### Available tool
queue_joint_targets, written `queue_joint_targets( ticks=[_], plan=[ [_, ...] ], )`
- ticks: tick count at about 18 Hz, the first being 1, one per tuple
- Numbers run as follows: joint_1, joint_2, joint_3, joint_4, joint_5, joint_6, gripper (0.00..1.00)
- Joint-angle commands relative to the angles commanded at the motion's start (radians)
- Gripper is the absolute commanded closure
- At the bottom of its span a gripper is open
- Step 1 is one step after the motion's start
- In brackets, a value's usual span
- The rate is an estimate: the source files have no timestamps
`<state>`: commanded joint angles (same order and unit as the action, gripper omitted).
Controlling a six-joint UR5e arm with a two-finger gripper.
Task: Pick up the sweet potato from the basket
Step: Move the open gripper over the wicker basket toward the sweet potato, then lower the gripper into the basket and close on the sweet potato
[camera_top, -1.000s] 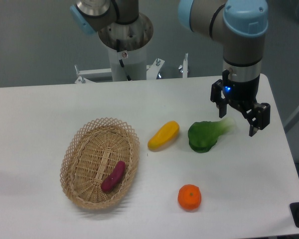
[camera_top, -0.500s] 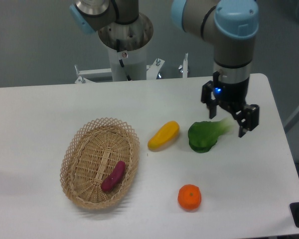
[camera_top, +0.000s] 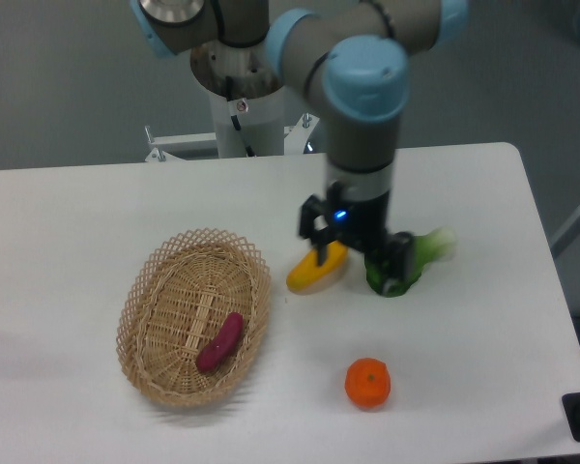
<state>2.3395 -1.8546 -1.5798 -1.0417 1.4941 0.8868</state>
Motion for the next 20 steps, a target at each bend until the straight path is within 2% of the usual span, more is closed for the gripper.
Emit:
queue_joint_targets(
  ticks=[4,7,11,15,20],
  plan=[
    [-0.078,-0.008,-0.087,0.090,-0.005,-0.061,0.00],
    [-0.109,-0.026,-0.141,0.115,-0.003,-0.146,0.00],
    [-0.144,-0.086,-0.146,0.167,0.002,-0.238,0.00],
    [-0.158,-0.107,-0.161,0.184,0.008,-0.236,0.00],
    [-0.189,-0.150,-0.163,0.252,0.028,-0.238,0.00]
  ],
)
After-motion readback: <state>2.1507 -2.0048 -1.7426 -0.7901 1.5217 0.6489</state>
